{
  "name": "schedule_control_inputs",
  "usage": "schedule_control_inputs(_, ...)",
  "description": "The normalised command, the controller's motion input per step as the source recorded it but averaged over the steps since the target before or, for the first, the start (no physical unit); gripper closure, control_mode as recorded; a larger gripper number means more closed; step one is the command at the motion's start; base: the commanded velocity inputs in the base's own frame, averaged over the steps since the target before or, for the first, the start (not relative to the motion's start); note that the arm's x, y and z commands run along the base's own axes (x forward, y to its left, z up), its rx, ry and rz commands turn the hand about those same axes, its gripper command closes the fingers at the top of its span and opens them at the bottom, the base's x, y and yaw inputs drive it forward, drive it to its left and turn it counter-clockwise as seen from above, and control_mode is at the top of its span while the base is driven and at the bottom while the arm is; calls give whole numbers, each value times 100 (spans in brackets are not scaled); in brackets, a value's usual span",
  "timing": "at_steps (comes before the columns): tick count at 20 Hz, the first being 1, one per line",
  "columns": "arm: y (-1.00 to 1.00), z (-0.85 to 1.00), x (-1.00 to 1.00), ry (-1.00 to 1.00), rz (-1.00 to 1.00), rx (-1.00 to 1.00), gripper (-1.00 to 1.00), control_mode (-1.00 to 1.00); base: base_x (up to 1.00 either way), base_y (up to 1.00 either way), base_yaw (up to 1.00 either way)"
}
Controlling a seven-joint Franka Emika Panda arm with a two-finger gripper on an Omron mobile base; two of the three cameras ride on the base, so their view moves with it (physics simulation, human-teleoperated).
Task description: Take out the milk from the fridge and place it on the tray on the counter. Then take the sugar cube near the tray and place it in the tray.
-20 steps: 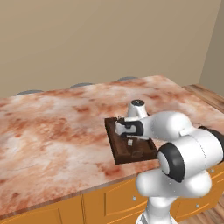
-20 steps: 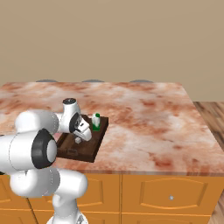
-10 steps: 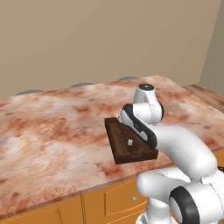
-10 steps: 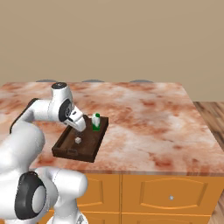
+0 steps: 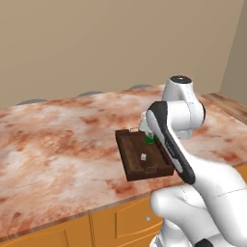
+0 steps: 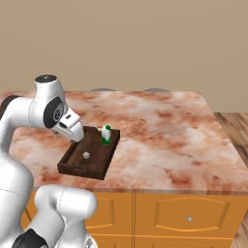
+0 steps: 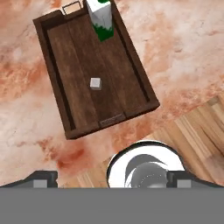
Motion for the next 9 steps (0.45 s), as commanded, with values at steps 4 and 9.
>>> schedule_control_inputs(4,0,100,-85,1,18,0,-100,-100,0,0,0)
schedule_control_inputs(9,0,98,-93,-10,13,0,-100,-100,0,0,0)
